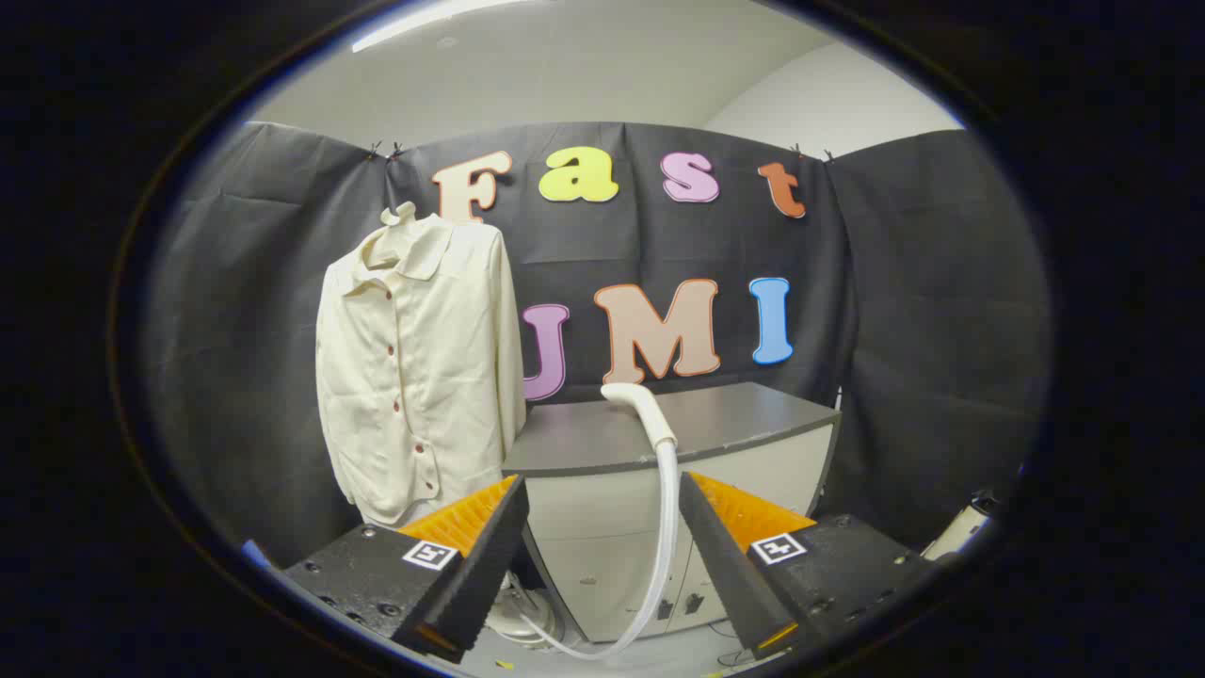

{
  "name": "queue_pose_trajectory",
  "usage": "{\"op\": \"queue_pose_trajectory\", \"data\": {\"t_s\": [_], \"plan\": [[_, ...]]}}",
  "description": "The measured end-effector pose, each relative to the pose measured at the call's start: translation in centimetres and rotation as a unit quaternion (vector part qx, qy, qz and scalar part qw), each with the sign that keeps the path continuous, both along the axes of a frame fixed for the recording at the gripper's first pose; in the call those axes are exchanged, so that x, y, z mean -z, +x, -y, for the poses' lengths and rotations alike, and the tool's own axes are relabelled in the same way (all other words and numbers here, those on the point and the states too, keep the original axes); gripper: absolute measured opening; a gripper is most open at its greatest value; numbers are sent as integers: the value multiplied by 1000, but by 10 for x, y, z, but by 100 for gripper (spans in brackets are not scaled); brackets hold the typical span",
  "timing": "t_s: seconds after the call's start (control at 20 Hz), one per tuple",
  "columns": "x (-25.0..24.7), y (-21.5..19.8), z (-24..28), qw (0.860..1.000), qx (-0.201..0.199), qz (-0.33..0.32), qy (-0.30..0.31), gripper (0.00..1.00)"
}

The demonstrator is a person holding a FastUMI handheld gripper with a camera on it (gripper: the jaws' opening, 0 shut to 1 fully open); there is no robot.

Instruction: Iron the clothes twice with a garment steamer, once on the left side and once on the right side.

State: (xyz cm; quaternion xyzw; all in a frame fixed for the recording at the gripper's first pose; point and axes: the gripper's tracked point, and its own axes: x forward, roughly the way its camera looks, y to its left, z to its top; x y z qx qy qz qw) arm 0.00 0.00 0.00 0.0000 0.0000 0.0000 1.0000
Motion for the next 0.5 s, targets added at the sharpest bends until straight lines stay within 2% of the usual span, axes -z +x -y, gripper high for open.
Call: {"op": "queue_pose_trajectory", "data": {"t_s": [0.5], "plan": [[-17,23,17,1000,-7,5,-4,98]]}}
